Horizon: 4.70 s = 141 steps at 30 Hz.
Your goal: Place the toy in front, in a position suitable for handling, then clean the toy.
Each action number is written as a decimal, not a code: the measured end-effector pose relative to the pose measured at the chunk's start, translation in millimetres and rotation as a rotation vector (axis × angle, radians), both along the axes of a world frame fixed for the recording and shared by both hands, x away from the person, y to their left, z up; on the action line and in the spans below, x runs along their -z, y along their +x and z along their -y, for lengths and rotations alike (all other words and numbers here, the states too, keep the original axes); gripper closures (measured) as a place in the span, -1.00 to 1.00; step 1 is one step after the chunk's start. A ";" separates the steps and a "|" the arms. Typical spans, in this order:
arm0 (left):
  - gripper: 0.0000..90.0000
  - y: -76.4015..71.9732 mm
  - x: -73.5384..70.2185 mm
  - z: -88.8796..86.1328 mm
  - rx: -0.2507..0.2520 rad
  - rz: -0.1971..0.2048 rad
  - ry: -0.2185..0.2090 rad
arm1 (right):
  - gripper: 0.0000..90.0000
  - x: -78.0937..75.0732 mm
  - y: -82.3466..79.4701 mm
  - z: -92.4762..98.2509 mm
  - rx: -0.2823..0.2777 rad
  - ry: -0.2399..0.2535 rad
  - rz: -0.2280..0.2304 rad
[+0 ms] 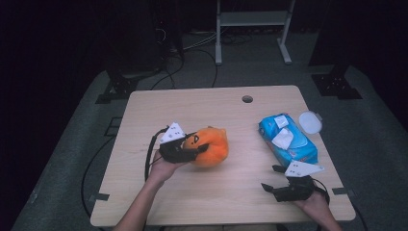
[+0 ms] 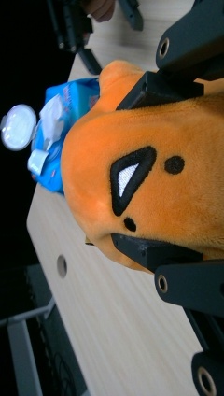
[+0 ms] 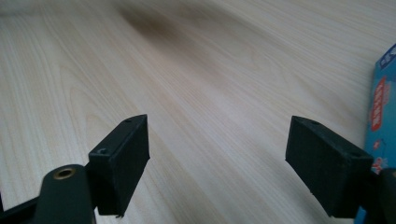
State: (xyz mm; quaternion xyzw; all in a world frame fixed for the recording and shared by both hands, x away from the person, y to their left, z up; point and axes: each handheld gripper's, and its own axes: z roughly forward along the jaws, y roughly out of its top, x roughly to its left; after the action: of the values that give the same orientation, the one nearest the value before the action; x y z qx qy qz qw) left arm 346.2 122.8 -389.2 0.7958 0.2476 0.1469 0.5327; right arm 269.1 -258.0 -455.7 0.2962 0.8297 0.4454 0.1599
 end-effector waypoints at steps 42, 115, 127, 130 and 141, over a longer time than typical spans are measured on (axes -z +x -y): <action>-0.72 -32.1 43.2 32.7 0.078 -0.067 0.057 | -0.55 -9.9 2.1 6.9 0.048 0.046 0.046; -0.78 -45.9 56.4 33.5 0.123 -0.043 0.129 | 0.87 -73.5 74.8 59.0 0.291 0.006 0.094; -0.79 -46.9 57.5 34.8 0.121 -0.027 0.135 | 0.87 -102.9 6.6 16.5 0.047 0.115 0.181; -0.80 -46.8 58.4 35.8 0.118 -0.028 0.127 | 0.87 -106.3 -8.5 -3.5 -0.043 0.143 0.177; -0.80 -46.5 59.5 36.8 0.119 -0.027 0.126 | 0.87 -102.6 -28.6 -61.4 -0.245 0.125 0.131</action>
State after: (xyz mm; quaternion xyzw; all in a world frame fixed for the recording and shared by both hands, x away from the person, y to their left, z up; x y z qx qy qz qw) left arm 299.7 86.1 -448.7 0.8429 0.1974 0.1196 0.4861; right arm 240.5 -196.5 -353.1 0.1724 0.8181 0.5307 0.1392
